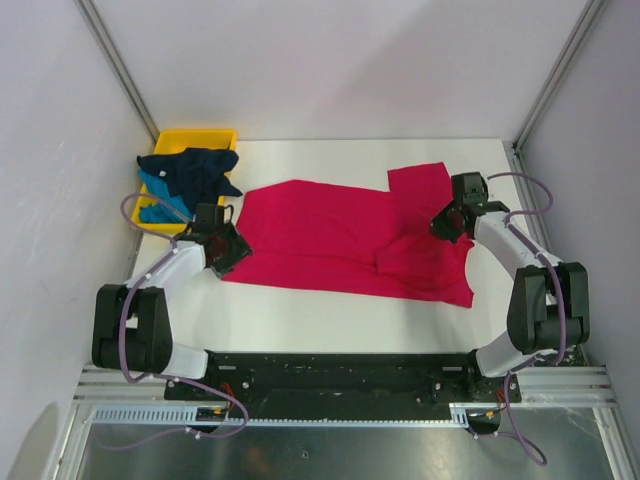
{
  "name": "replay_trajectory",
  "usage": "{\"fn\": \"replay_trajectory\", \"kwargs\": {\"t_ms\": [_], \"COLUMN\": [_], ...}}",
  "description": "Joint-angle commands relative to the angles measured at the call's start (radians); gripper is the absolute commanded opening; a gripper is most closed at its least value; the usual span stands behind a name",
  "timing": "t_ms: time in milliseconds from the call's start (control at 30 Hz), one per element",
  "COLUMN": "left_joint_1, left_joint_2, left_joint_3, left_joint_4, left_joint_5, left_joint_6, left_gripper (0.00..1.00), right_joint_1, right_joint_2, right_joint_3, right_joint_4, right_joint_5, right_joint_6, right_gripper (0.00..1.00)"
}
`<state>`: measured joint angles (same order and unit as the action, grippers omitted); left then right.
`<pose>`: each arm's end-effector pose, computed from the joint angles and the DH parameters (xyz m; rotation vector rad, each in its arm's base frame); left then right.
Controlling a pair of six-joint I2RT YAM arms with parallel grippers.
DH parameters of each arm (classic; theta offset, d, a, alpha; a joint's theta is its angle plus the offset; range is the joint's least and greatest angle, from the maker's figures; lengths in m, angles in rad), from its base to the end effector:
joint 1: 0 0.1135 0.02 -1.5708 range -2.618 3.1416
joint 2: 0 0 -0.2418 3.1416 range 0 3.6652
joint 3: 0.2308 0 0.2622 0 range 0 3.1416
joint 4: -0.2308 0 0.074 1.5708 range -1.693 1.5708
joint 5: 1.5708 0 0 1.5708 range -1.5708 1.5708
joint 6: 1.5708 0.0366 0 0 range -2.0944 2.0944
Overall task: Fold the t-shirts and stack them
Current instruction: Fold the flattened tshirt in 1/3 of the way
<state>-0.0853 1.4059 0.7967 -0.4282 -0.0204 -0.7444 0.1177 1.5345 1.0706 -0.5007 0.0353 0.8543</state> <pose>0.2792 -0.0231 0.1599 -0.8590 2.4889 -0.2654 0.3272 0.0374 0.2037 0.9383 2.3919 0.3352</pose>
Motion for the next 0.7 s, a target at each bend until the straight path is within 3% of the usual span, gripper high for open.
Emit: {"fn": "replay_trajectory", "kwargs": {"t_ms": [0, 667], "left_joint_1": [0.005, 0.005], "left_joint_2": [0.02, 0.065], "left_joint_3": [0.0, -0.006], "left_joint_4": [0.024, 0.04], "left_joint_5": [0.003, -0.015], "left_joint_6": [-0.021, -0.048], "left_gripper": [0.68, 0.68], "right_joint_1": [-0.023, -0.047], "right_joint_2": [0.028, 0.143], "right_joint_3": [0.069, 0.123], "right_joint_4": [0.079, 0.129], "right_joint_5": [-0.015, -0.065], "right_joint_6": [-0.022, -0.053], "right_gripper": [0.0, 0.0]}}
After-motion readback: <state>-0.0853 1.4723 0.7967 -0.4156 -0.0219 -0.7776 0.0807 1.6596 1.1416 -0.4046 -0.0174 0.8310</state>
